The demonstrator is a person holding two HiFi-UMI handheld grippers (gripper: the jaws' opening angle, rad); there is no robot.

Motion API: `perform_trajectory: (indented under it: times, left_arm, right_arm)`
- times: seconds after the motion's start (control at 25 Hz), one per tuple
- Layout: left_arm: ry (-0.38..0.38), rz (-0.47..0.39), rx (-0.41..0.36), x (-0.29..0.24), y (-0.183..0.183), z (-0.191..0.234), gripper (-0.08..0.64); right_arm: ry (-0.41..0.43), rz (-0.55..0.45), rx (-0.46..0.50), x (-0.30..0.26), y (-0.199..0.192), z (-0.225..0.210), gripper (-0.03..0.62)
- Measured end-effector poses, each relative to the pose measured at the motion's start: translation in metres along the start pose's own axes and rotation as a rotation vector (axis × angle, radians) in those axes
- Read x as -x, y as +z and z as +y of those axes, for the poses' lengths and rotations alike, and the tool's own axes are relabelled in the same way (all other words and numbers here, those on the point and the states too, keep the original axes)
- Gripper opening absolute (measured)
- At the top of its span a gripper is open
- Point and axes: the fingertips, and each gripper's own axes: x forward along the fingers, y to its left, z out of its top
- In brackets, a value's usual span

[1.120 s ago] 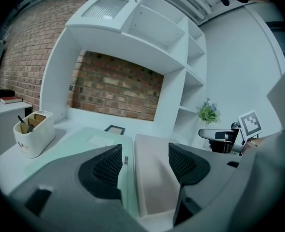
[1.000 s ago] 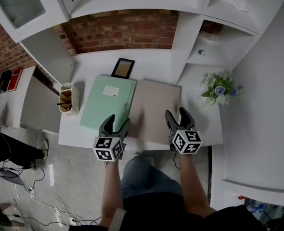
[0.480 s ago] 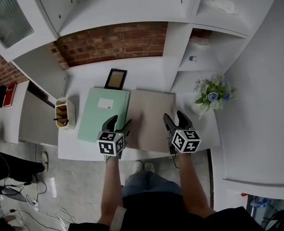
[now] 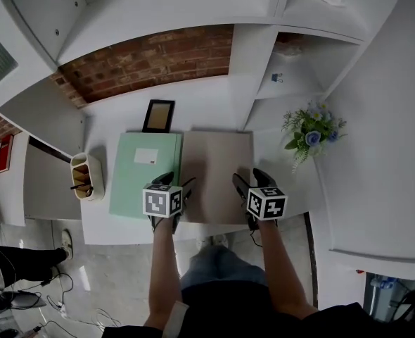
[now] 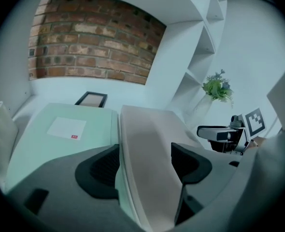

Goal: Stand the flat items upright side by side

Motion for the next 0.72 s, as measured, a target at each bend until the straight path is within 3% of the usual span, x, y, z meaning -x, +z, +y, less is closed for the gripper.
perform_trajectory:
  times: [0.32, 0.72]
  left_arm:
    - [-0.035, 0.122, 0.033, -0.028, -0.010, 0.004, 0.305]
    - [-0.082, 0.238, 0.003, -0.053, -0.011, 0.008, 0.307]
  right_arm:
    - [0.020, 0.116, -0.090, -0.022, -0.019, -0.008, 0.291]
    - [0.035, 0.190, -0.150, -0.035, -0.029, -0.016, 0.293]
